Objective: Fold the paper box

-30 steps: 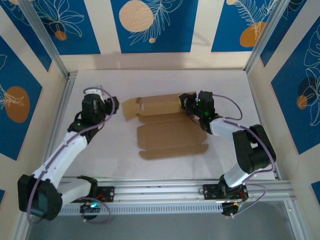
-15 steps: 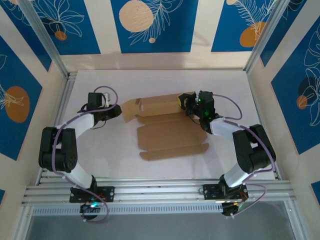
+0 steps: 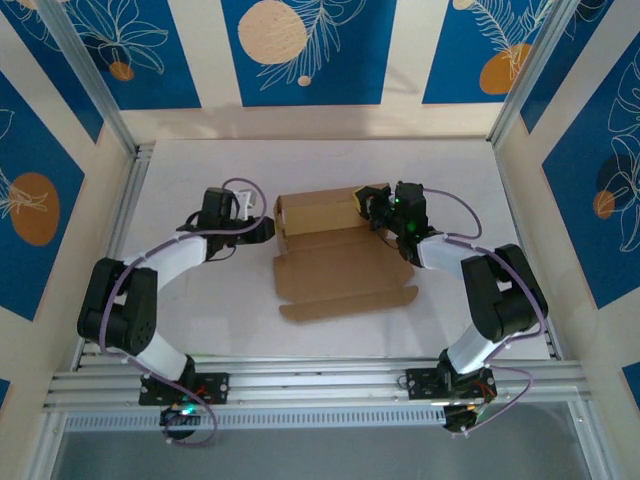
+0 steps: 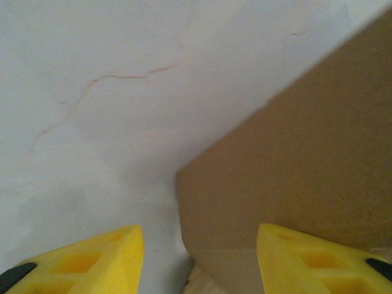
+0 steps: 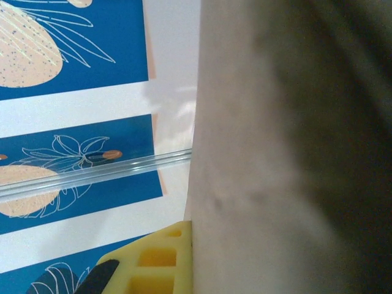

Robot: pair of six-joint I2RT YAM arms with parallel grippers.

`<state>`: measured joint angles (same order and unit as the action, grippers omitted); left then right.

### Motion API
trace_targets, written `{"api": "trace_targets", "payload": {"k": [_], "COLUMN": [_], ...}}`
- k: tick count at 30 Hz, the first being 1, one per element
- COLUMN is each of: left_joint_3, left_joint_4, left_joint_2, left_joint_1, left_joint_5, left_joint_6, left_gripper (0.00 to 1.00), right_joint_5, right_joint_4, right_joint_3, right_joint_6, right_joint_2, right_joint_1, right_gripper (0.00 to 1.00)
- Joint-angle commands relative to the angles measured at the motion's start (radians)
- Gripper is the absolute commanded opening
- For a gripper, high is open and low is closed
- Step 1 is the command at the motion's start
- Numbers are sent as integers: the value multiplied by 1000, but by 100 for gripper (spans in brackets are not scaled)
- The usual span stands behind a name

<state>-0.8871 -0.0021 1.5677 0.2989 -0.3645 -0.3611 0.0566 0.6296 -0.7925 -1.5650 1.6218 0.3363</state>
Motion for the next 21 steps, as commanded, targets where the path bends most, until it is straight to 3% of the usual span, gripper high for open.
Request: {"api": "trace_targets", "payload": {"k": [1,12,21], "left_joint_3": [5,41,82], "left_joint_4": [48,163,172], "left_joint_2": [-24,-44,-93], "left_joint_1": [28,52,81], "left_joint_5": [-36,-40,-47], "left_joint_6": [46,86,209], "left_gripper": [53,57,59], "right_joint_5": [9,13,14], "right_joint_4": [-13,-2,-2], "right_joint_3": [-14,-10,-8], "right_joint_6": [9,6,7], "right_joint_2": [25,34,35], "right_joint_1": [15,26,25], "right_gripper": [9,9,8]}}
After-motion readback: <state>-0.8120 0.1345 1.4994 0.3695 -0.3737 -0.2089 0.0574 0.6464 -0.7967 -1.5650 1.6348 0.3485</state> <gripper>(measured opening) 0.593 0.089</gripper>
